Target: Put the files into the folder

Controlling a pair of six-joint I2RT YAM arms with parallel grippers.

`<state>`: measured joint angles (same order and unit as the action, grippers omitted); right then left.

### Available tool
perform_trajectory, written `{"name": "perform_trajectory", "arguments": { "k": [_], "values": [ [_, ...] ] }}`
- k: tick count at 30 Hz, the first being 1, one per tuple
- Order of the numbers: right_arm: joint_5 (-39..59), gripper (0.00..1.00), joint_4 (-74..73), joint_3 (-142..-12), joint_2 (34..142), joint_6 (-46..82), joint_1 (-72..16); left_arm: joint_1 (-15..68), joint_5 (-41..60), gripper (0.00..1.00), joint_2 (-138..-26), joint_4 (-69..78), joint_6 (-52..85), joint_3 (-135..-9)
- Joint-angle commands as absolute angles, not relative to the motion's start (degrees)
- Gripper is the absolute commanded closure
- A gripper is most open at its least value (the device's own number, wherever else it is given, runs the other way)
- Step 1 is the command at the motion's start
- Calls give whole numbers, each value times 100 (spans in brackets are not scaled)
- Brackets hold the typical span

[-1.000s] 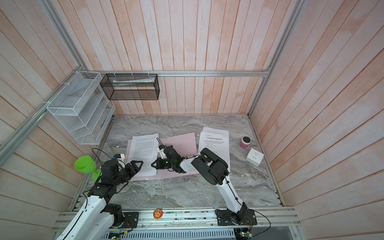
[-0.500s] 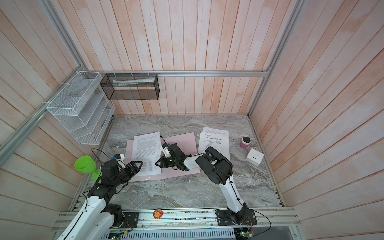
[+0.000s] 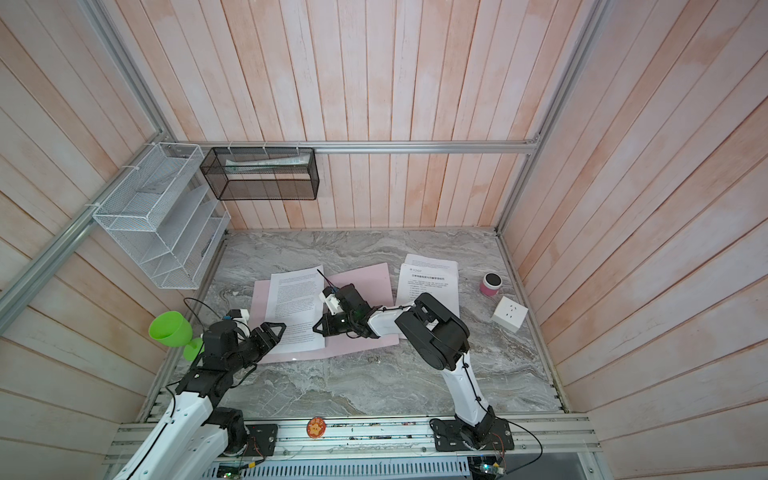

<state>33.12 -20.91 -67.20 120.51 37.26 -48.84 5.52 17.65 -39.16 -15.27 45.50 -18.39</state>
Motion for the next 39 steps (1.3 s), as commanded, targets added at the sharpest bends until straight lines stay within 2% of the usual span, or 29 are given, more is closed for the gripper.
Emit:
{"name": "perform_trajectory", "arguments": {
  "k": [1, 7, 19, 31, 39],
  "values": [
    [3273, 100, -1587, -6706, 11719, 3168, -4762, 524, 1706, 25, -3905, -1462, 4552, -1747],
    [3395, 100, -1119, -6963, 11820, 2806, -4741, 520, 1723, 25, -3964, -1393, 4553, -1723],
    [3530, 100, -1265, -7246, 12161, 3096, -4999, 533, 1715, 25, -3929, -1363, 4562, -1630],
    [2888, 100, -2342, -6714, 12111, 5133, -5062, 534, 1625, 25, -3804, -1518, 4570, -1590],
    [2952, 100, -2382, -6754, 12124, 5324, -5104, 526, 1618, 25, -3822, -1501, 4570, -1541]
  ]
}}
